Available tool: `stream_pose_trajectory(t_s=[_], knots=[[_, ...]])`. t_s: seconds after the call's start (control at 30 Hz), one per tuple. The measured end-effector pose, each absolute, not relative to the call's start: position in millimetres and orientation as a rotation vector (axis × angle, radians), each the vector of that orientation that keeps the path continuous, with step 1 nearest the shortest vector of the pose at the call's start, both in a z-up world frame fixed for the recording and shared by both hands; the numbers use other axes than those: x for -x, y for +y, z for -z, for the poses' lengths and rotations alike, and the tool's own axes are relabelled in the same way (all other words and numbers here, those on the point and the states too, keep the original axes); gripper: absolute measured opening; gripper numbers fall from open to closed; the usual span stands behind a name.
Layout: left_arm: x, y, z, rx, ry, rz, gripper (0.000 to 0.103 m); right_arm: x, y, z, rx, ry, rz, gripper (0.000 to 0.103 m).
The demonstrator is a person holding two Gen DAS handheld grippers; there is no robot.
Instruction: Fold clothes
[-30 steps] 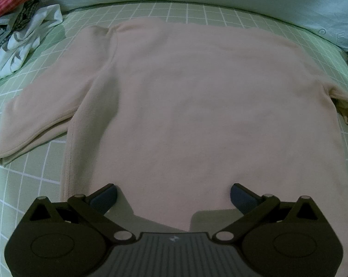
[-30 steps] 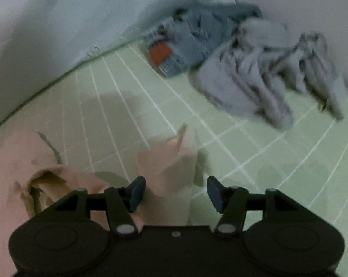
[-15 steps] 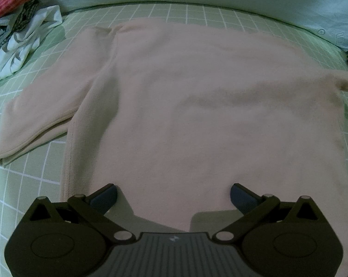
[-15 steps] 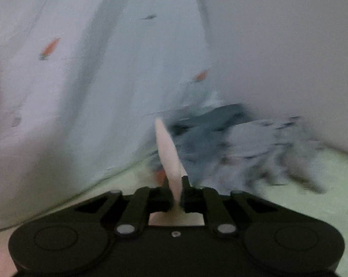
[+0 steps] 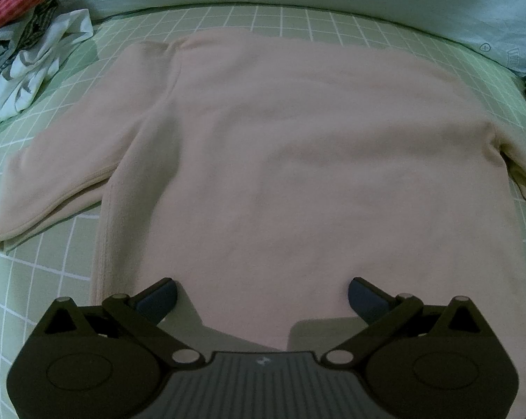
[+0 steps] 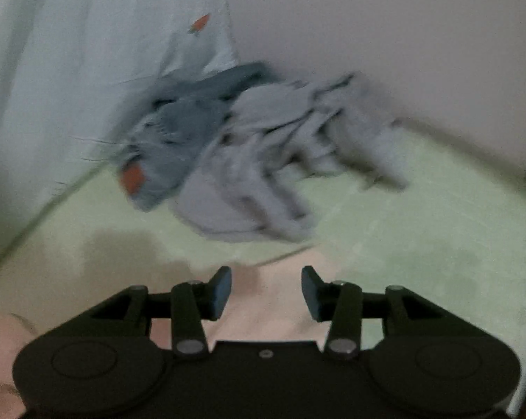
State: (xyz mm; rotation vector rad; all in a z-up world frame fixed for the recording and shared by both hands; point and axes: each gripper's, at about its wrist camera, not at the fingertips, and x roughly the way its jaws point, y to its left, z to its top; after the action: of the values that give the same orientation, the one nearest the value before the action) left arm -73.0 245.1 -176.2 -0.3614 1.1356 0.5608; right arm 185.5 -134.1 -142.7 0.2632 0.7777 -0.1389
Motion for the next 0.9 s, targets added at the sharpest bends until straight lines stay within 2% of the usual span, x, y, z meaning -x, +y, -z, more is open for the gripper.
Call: stream_pose_trajectory(t_s=[0.13,0.2,0.6,0.63,0.73,0.83,0.9], knots=[[72.4,243.8,175.8,0.362,1.134,-0.563,0.103,-213.6,-142.5,167.1,-0.605,0.957,0.107,0.045],[72.5,243.8,176.0,0.362,1.133,-0.563,0.103,-226.5,-138.0,172.8,-0.669,1.032,0.137,0.047],[71.1,245.1,177.0,0.36,1.129,-0.565,0.103,-264.8,-110.6,178.7,-0.605,1.138,0.236,0.049],[71.0,245.2,177.0,0.36,1.128,-0.565,0.103,-263.8,-107.5,178.5,-0.573,1.132,0.233,0.046],[71.5,245.5,177.4,0.357,1.125,-0.564,0.103,-257.7,-102.9,179.4,-0.495,1.094,0.24,0.015],[72.1,246.1,177.6,0.355,1.123,-0.561,0.103,-252.4,-111.7,180.5,-0.537,1.073,0.222,0.007],[72.3,246.5,177.9,0.353,1.122,-0.56,0.103,-250.0,-117.6,178.7,-0.586,1.052,0.201,0.007]])
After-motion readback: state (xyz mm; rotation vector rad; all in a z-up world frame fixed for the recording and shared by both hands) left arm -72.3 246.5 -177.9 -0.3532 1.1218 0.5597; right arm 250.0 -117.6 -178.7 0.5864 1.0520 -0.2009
